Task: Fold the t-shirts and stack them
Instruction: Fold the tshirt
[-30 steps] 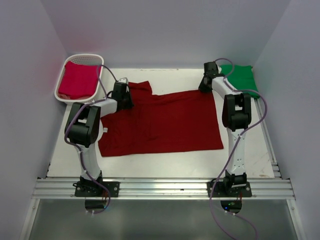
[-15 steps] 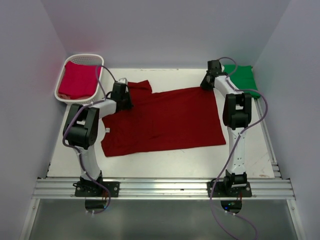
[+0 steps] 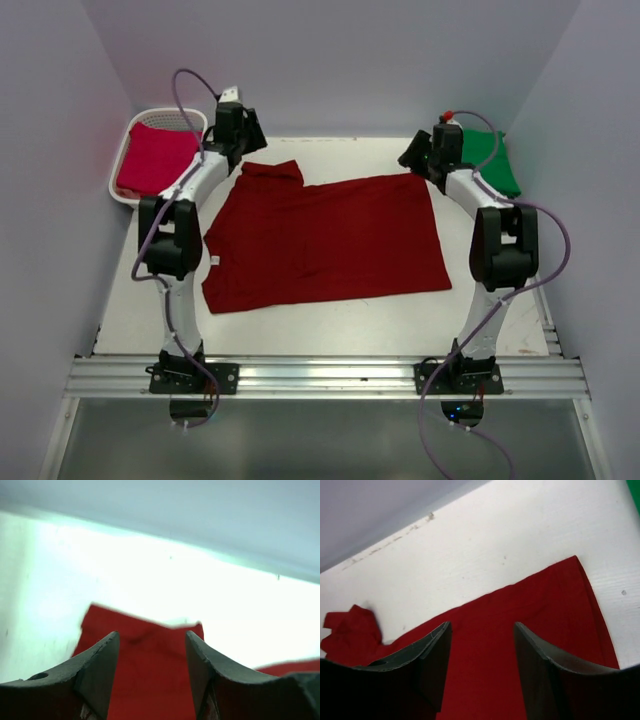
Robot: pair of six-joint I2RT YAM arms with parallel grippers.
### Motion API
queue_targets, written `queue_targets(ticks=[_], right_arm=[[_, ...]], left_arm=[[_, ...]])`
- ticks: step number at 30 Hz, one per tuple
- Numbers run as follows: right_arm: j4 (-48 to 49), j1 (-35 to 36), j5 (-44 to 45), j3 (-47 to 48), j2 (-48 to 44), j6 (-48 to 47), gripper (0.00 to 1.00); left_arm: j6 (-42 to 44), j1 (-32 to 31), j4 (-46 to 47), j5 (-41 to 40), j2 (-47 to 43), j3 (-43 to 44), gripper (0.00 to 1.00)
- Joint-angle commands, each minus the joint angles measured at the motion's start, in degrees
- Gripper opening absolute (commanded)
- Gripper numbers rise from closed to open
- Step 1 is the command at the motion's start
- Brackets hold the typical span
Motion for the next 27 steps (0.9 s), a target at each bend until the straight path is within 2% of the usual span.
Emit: queue_targets(ticks=[1,5,10,15,21,25,27], right_arm=[[6.46,-0.16,-2.54,-4.92,-7.61,0.59,0.57],[8.66,0.10,-4.40,-10.99,-12.80,2.09,0.57],[10.25,0.36,-4.14,-19.16,-19.30,1.30,0.57],[8.84,0.37,-3.43,-21.02,-21.16,-0.46,0.56],[7.97,0.45,-3.25,-21.20,-22.12,-0.46,0.55],[7.52,0.45,-3.25,-20.94,-22.30,-0.64,0.51],[7.52,0.45,-3.34,-21.03,-22.21,-0.72,0.44]], left_arm=[[-1.44,2.06,-15.26,-0.07,11.50,13.36,0.59],[-6.36,4.61,-18.70,3.54,16.63,19.88,0.57],[-10.49,7.16,-18.36,6.36,19.27,20.95,0.53],[-11.11,7.52,-13.97,6.62,18.05,17.08,0.53],[-11.29,8.48,-13.26,11.89,20.94,17.87,0.52],[-11.73,9.19,-10.46,14.79,21.56,15.68,0.46],[-11.82,9.54,-9.05,15.06,21.38,13.74,0.41]])
